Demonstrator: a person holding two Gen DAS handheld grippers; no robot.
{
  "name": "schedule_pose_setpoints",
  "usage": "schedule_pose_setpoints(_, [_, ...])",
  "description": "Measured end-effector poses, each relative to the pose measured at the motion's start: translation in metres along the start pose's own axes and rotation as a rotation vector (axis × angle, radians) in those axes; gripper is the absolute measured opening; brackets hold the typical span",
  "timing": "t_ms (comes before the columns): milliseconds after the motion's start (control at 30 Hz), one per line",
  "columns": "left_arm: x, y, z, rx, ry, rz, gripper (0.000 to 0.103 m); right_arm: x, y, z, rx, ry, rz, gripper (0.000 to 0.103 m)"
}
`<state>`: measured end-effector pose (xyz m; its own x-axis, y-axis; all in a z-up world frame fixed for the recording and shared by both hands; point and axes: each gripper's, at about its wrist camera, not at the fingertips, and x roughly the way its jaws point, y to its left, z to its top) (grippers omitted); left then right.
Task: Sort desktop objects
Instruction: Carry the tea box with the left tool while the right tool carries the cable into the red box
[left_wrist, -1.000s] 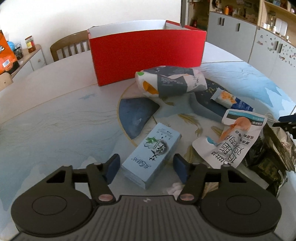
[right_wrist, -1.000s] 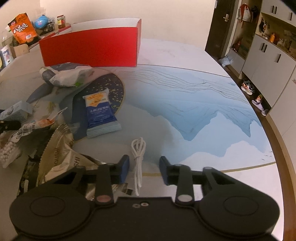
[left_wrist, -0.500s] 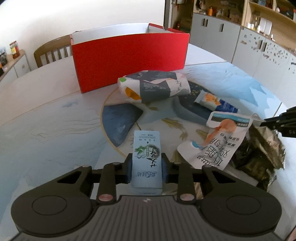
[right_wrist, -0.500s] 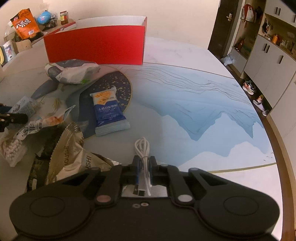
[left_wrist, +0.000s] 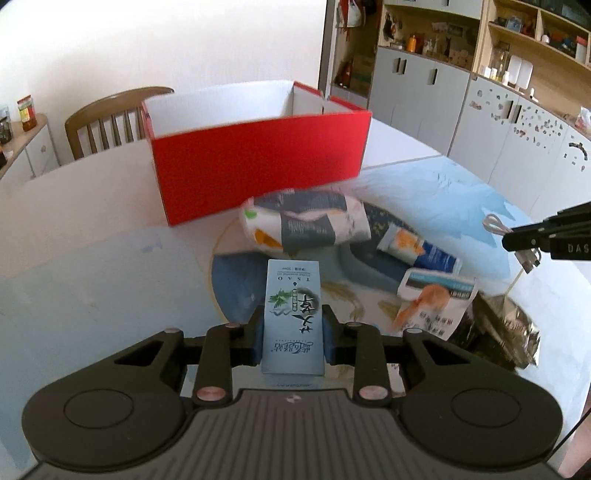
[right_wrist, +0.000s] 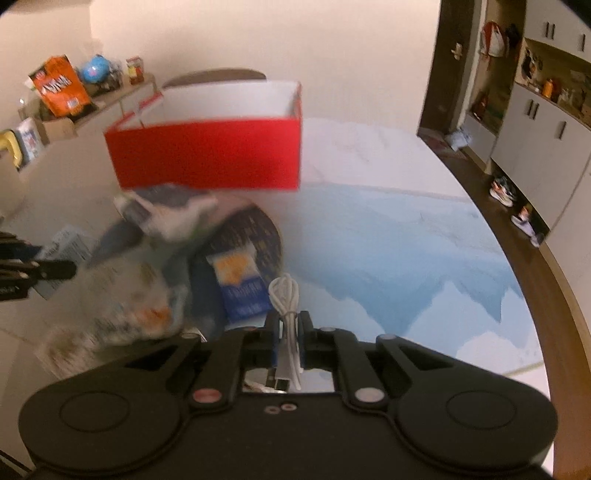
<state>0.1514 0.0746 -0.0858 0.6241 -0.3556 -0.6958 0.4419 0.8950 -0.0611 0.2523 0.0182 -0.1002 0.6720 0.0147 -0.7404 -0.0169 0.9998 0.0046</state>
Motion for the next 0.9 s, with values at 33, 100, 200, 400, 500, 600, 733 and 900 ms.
schedule_pose_setpoints(33, [-0.003,0.001,0.004,-0.001,-0.005,0.002,0.028,-0.003,0.002,0.007,-0.013,-0.010,0.010,0.008])
schedule_pose_setpoints(100, [-0.006,0.002,0.010,0.001,-0.013,0.004,0.028,-0.010,0.003,0.022,-0.036,-0.027,0.029,0.008])
schedule_pose_setpoints(200, [-0.009,0.007,0.023,-0.012,-0.023,0.010,0.028,-0.016,0.003,0.046,-0.058,-0.048,0.059,0.008])
schedule_pose_setpoints(400, [-0.007,0.010,0.047,-0.016,-0.053,0.031,0.028,-0.010,-0.001,0.088,-0.080,-0.067,0.128,0.008])
schedule_pose_setpoints(500, [-0.006,0.012,0.061,-0.025,-0.058,0.040,0.028,0.001,-0.002,0.107,-0.092,-0.069,0.163,0.008])
schedule_pose_setpoints(600, [-0.002,0.016,0.077,-0.025,-0.068,0.054,0.028,0.009,-0.003,0.128,-0.107,-0.084,0.196,0.008])
schedule_pose_setpoints(733, [0.003,0.027,0.105,-0.058,-0.085,0.063,0.028,0.017,-0.004,0.156,-0.119,-0.110,0.234,0.008])
schedule_pose_setpoints(900, [0.013,0.035,0.138,-0.033,-0.105,0.088,0.028,0.032,0.000,0.184,-0.139,-0.133,0.262,0.008])
